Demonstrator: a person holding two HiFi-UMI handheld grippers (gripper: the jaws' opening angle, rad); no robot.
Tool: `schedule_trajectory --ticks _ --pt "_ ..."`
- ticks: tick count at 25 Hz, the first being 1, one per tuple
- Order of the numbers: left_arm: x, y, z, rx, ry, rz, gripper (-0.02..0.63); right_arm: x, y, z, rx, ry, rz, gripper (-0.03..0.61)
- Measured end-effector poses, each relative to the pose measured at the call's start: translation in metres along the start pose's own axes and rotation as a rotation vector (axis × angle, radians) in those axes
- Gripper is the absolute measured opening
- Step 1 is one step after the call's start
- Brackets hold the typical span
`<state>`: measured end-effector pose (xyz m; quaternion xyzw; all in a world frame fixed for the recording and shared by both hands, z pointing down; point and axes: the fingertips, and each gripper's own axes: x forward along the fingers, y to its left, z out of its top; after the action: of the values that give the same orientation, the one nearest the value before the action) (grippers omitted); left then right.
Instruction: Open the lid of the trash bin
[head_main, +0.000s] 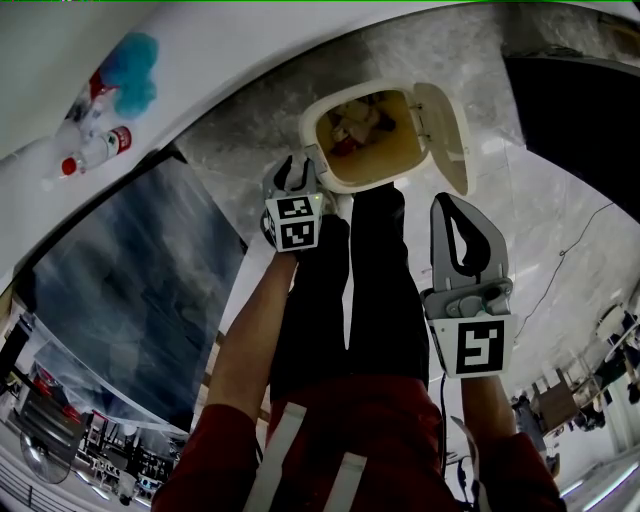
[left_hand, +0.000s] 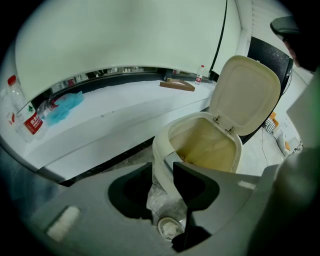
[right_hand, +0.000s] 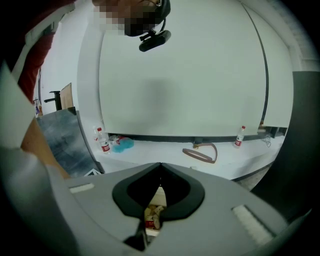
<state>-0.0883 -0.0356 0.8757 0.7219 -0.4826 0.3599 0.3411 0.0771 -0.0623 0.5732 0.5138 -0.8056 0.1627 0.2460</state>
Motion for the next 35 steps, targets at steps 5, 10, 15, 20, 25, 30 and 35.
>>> schedule_trajectory --ticks 5,10,15,20,25,30,35 --pt "-0.015 0.007 0.007 0.005 -0.003 0.006 0.138 -0.003 0.000 0.013 -0.007 -0.023 -0.006 0.000" --pt "-0.035 0.009 0.020 0.021 -0.028 0.002 0.138 -0.010 0.001 0.035 -0.016 -0.058 -0.016 0.000" --pt "-0.069 0.001 0.050 0.024 -0.074 -0.008 0.138 -0.024 0.005 0.059 -0.018 -0.081 -0.028 0.000" --pt "-0.106 -0.004 0.075 0.019 -0.134 -0.024 0.138 -0.037 0.011 0.085 -0.041 -0.128 -0.039 0.000" --pt "-0.149 -0.007 0.097 0.009 -0.200 -0.037 0.138 -0.056 0.019 0.102 -0.090 -0.147 -0.037 0.000" --pt "-0.201 -0.016 0.127 0.053 -0.304 -0.037 0.138 -0.076 0.024 0.120 -0.111 -0.181 -0.057 0.000" --pt "-0.260 -0.022 0.163 0.078 -0.431 -0.028 0.138 -0.095 0.035 0.144 -0.127 -0.235 -0.066 0.000"
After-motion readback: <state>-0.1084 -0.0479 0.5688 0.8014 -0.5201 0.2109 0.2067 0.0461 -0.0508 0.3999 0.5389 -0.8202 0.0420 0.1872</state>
